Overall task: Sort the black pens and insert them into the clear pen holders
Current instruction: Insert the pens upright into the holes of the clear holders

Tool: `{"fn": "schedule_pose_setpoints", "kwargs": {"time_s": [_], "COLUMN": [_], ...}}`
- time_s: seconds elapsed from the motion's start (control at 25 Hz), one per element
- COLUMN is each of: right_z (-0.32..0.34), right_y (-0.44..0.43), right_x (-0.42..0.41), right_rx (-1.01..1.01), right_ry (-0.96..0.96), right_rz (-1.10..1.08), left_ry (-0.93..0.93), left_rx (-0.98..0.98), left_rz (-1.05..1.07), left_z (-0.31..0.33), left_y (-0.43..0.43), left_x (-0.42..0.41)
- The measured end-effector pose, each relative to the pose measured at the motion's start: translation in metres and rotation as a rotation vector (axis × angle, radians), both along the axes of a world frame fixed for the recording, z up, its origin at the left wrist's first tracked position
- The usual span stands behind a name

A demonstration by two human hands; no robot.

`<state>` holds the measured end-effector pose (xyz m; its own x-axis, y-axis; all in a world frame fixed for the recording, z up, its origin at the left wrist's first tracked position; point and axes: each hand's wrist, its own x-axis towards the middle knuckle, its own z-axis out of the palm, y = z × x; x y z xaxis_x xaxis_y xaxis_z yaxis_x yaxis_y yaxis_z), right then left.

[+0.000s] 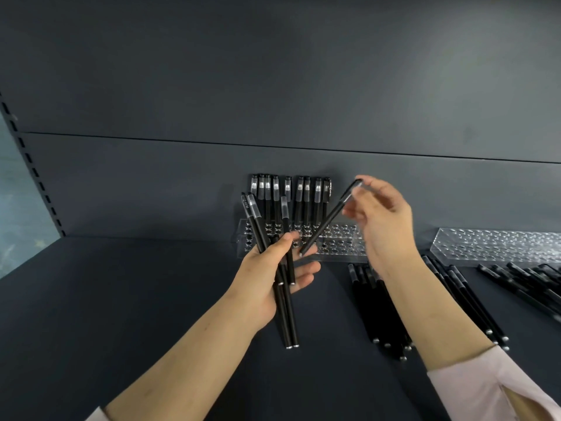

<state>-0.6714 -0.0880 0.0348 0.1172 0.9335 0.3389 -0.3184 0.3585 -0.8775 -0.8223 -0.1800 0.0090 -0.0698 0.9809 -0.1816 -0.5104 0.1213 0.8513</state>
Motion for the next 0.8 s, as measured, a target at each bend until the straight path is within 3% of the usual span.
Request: {"fn": "schedule_pose_setpoints", "kwargs": {"time_s": [0.08,0.16,0.32,0.64,0.8], "right_z": [0.006,0.008,0.0,-0.005,-0.01], "right_y": [0.002,0.003,0.004,0.011,0.024], "right_x": [0.01,0.019,0.023,0.015,0.013], "right_rx": [0.038,0.095,0.236,0.335,0.443], "right_ry": [0.16,0.15,-0.175,-0.506,-0.786], "right_rz": [-0.15,-0.331,-0.522,-0.503,-0.485], "left_ry": [0.003,0.024,0.024,0.024,0.047], "left_rx": [-0.025,-0.06,-0.085,-0.063,-0.066], "left_rz": [0.005,0.013,0.008,0.04,0.043], "left_z": [-0.001,-0.004,-0.008,-0.006,-0.003], "left_y": [0.001,0.004,0.008,0.008,0.008], "left_x": [-0.001,0.001,0.004,0.007,0.011]}}
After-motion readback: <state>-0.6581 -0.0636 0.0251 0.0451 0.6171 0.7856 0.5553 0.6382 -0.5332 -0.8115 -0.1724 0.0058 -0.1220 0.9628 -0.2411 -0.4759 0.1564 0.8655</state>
